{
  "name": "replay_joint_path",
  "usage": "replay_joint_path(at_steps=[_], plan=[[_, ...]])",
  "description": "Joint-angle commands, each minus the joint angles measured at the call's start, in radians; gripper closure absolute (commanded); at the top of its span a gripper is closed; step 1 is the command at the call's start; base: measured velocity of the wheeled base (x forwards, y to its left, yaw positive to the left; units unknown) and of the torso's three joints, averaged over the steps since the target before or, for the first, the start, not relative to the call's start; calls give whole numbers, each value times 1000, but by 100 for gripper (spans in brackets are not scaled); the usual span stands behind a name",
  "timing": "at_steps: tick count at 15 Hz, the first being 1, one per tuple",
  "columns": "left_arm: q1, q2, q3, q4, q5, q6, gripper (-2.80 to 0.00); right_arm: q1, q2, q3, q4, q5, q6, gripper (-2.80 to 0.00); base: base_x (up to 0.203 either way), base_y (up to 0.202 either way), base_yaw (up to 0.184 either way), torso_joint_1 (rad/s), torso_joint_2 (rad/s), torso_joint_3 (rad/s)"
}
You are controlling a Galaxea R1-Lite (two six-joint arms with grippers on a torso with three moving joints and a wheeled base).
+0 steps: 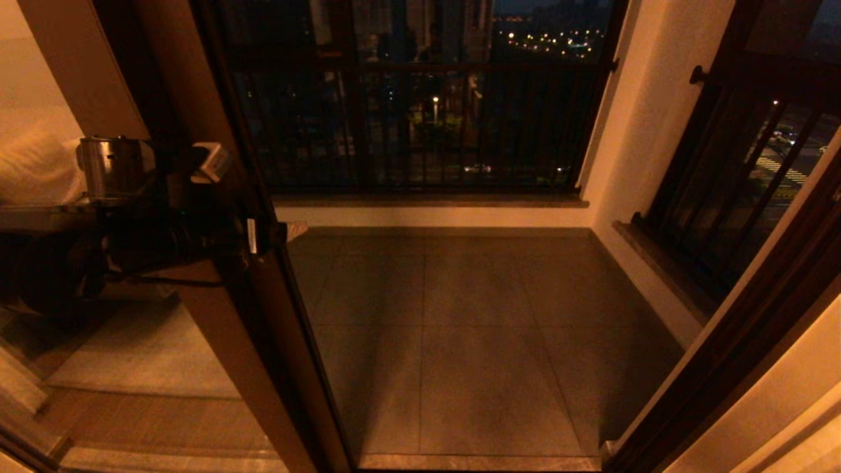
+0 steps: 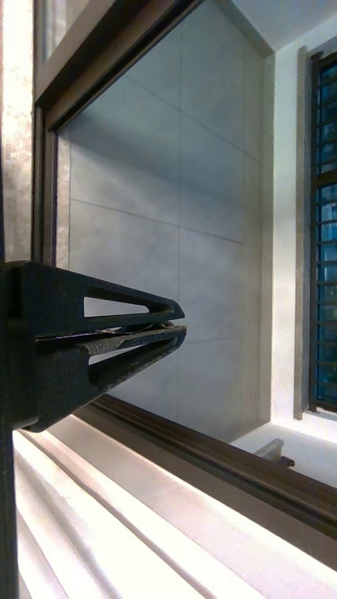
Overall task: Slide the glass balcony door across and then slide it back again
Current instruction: Close the slid door
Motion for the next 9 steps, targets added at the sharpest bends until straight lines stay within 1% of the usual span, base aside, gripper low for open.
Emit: replay_joint_path(at_steps=[1,6,9], plan=[[-3,9,-10,-3,-4,-3,-280,0,-1,3,1,0,-1,0,0,0,0,0,0,0],[-43,9,-20,-4,-2,-1,-280,0,-1,3,-1,0,-1,0,0,0,0,0,0,0],[-58,14,-15,-52,1,-1,-280,0,-1,3,0,0,-1,0,0,0,0,0,0,0]])
